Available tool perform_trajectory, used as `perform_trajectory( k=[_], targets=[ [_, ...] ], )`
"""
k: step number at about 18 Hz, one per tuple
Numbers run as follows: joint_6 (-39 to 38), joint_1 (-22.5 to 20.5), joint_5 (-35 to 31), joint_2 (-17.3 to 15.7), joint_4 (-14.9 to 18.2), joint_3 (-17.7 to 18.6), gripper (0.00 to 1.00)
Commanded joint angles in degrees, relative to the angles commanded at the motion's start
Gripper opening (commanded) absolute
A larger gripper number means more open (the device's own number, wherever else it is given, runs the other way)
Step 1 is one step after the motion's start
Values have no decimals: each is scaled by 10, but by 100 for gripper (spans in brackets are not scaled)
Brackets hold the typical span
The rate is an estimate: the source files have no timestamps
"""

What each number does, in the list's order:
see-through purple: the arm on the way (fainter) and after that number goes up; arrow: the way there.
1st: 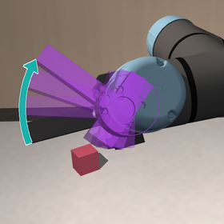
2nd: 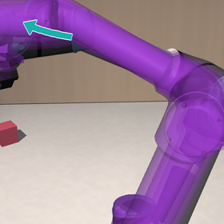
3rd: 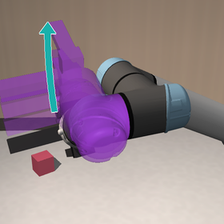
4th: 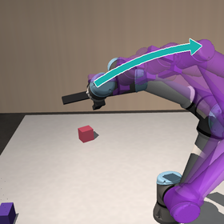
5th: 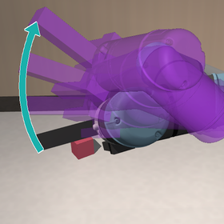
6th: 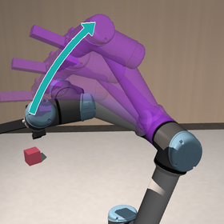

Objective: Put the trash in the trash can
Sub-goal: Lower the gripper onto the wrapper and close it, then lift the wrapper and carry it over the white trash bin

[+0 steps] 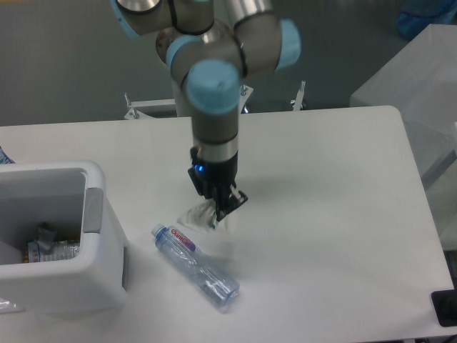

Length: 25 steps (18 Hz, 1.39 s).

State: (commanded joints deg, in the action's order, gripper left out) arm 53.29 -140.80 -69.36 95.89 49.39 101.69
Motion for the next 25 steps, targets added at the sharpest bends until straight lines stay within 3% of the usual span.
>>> perform_trajectory(
  k=[8, 12, 18, 23, 25],
  targets=[
    [-193, 3, 60, 3, -8, -99, 19],
    [-248, 7, 80, 3, -9, -113, 21],
    [-330, 66, 94, -4, -9, -146, 27],
    [-355, 131, 93, -2, -9, -146, 27],
    [-359, 148, 93, 1, -9, -143, 32]
  ],
)
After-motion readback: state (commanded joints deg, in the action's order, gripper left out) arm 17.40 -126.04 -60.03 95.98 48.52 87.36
